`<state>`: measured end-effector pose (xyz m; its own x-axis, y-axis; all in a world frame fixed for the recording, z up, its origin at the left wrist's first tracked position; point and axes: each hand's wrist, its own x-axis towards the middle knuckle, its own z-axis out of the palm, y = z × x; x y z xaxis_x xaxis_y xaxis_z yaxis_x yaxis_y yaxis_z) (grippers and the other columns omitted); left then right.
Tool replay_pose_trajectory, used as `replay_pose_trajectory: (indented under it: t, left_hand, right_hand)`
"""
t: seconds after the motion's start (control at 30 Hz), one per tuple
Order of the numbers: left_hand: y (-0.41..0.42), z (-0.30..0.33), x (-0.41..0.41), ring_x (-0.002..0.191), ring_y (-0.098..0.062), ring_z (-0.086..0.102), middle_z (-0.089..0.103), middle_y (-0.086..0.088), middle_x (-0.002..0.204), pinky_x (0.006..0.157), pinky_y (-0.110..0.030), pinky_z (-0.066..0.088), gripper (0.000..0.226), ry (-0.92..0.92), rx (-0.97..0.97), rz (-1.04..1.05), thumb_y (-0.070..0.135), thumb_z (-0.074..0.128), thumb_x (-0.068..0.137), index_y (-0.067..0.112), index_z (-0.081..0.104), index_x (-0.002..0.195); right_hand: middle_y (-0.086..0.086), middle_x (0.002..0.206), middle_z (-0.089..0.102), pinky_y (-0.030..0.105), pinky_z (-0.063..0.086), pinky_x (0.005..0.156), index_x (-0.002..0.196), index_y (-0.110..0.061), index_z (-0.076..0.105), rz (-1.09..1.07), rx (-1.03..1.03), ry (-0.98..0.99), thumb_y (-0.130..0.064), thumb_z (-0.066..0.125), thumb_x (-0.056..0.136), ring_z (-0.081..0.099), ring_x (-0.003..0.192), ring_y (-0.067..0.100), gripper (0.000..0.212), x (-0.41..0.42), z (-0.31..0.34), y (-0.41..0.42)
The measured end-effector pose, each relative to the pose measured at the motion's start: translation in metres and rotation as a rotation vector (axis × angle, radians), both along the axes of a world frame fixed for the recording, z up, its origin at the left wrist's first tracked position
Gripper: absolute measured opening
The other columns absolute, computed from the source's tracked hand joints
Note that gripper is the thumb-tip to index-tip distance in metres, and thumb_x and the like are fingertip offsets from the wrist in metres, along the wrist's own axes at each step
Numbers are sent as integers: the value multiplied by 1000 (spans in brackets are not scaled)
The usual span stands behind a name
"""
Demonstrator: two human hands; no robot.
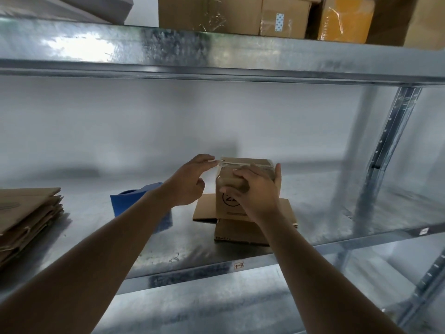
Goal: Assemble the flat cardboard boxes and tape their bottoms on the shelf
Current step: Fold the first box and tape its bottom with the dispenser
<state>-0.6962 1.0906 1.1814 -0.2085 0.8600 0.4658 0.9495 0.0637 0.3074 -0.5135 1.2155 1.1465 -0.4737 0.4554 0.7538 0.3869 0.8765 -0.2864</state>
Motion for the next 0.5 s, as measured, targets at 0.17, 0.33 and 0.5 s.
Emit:
replay_pose_trajectory:
  t: [0.17, 0.33, 0.5]
  left_hand:
    - [1, 0, 1, 154, -4, 20, 20, 13, 170, 116, -12, 14, 72, 32, -38, -35, -2, 57, 96, 24, 35, 160]
    - [8, -1, 6, 152, 0, 23, 24, 13, 168, 120, -16, 17, 51, -7, 36, -78, 26, 52, 108, 27, 41, 157]
    - [22, -5, 14, 152, -6, 29, 39, 6, 163, 124, -25, 23, 40, -49, 22, -116, 26, 48, 110, 25, 55, 149]
  right_hand:
    - [-14, 106, 77, 58, 10, 124, 99, -26, 82, 156, 14, 232, -53, 85, 74, 67, 114, 7, 37, 5, -7, 17]
    - [-17, 109, 75, 53, 3, 128, 98, -26, 83, 278, -113, 253, -43, 88, 73, 63, 122, 3, 31, 17, -1, 30]
    - [-22, 106, 70, 54, 12, 127, 97, -30, 77, 187, -33, 210, -62, 71, 79, 61, 112, -3, 37, 18, -3, 25]
